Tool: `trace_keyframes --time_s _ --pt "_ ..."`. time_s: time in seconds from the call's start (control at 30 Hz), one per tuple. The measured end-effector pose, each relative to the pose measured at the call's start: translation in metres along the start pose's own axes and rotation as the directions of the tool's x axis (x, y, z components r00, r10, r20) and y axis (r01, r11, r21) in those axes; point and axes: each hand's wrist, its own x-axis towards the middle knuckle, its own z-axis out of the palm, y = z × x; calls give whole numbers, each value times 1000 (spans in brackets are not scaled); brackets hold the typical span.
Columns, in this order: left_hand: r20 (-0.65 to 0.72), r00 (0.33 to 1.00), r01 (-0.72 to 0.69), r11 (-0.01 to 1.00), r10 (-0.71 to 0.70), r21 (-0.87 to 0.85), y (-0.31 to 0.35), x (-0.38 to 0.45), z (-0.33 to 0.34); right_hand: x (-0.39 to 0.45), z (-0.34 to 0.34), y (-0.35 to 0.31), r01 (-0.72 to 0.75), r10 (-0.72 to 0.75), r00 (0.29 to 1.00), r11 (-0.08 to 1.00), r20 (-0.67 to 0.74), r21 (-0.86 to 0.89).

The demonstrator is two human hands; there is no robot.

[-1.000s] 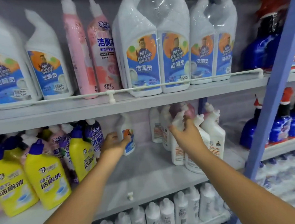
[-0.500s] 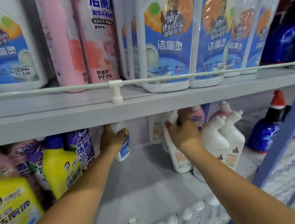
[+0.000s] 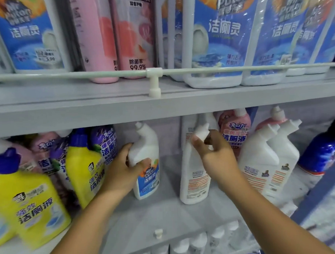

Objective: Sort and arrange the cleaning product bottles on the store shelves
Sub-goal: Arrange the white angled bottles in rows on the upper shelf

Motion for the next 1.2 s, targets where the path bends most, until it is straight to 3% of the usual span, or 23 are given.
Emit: trace_keyframes --time_s 0.17,0.33,0.6,0.9,1.07,1.2 --pt "-44 998 40 999 -40 5 -9 -39 -18 -24 -3 -2 140 -129 985 986 119 -93" --pt "-96 993 67 997 -69 -30 6 -81 -30 -32 -21 5 158 -76 907 973 415 -167" --pt "-166 986 5 1000 -6 -9 64 -177 -64 -91 -49 -30 165 -162 870 986 466 34" --pt "-248 957 -160 987 150 -24 178 -275 -137 -148 -76 -147 278 -371 733 928 570 247" --pt "-294 927 -268 960 234 -80 245 -289 -188 -157 -84 -222 388 -543 668 838 509 384" --pt "-359 860 -386 923 363 10 283 -264 -232 -149 -79 -285 458 -617 629 785 473 417"
